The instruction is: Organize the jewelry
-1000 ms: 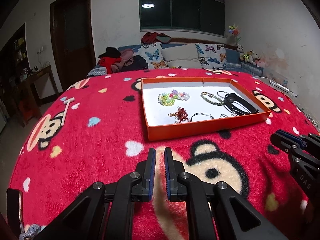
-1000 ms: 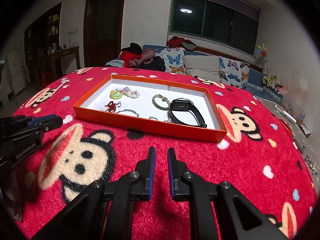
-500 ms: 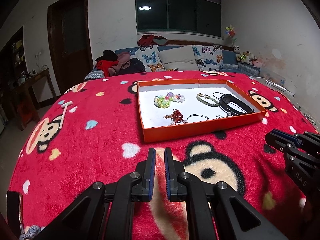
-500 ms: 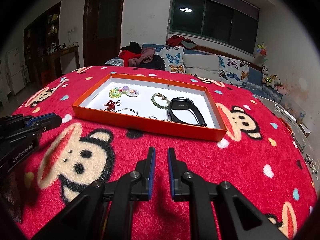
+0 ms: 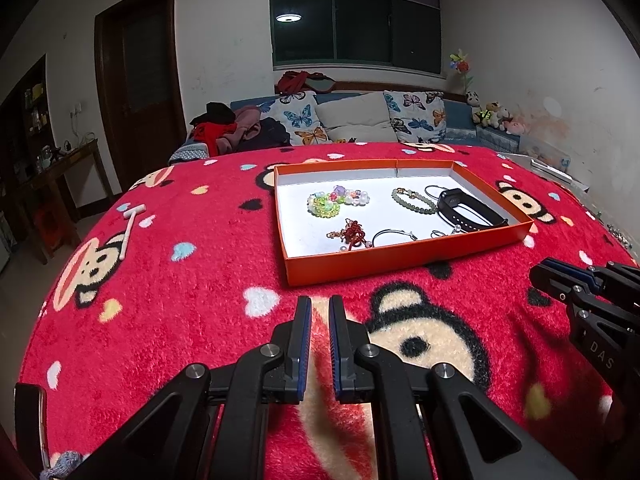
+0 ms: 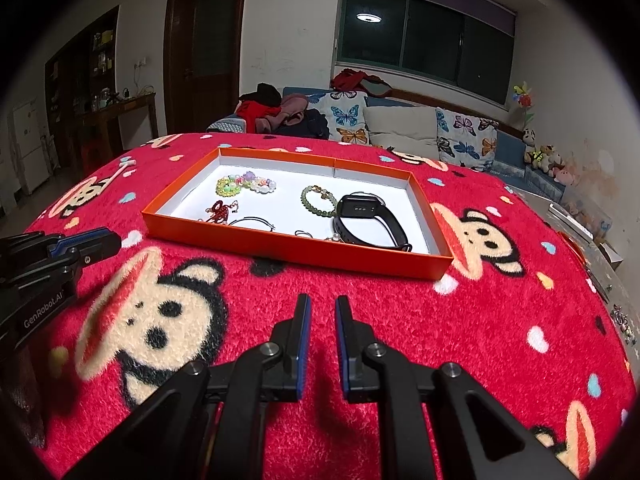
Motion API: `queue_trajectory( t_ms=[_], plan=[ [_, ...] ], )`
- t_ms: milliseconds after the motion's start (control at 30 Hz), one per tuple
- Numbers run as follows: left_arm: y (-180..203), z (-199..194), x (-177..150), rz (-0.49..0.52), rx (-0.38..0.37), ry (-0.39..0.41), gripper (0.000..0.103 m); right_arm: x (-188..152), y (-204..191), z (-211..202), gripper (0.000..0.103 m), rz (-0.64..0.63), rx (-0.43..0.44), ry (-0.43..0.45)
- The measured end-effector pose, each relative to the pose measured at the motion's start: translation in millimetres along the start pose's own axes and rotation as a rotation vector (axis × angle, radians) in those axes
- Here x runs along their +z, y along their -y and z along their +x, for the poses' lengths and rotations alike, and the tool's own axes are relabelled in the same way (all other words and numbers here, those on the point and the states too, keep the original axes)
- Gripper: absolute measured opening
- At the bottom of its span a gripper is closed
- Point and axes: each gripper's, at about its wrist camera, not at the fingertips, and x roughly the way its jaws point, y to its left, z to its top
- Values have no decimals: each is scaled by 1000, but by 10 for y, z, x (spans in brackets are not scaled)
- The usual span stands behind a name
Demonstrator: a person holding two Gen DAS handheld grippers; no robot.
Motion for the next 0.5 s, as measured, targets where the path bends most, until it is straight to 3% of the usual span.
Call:
queue_trajectory(
  t_ms=[500],
  plan=[
    [-1, -12, -4, 1, -5, 2, 10, 2, -3, -1, 14, 1, 1, 1]
  ],
)
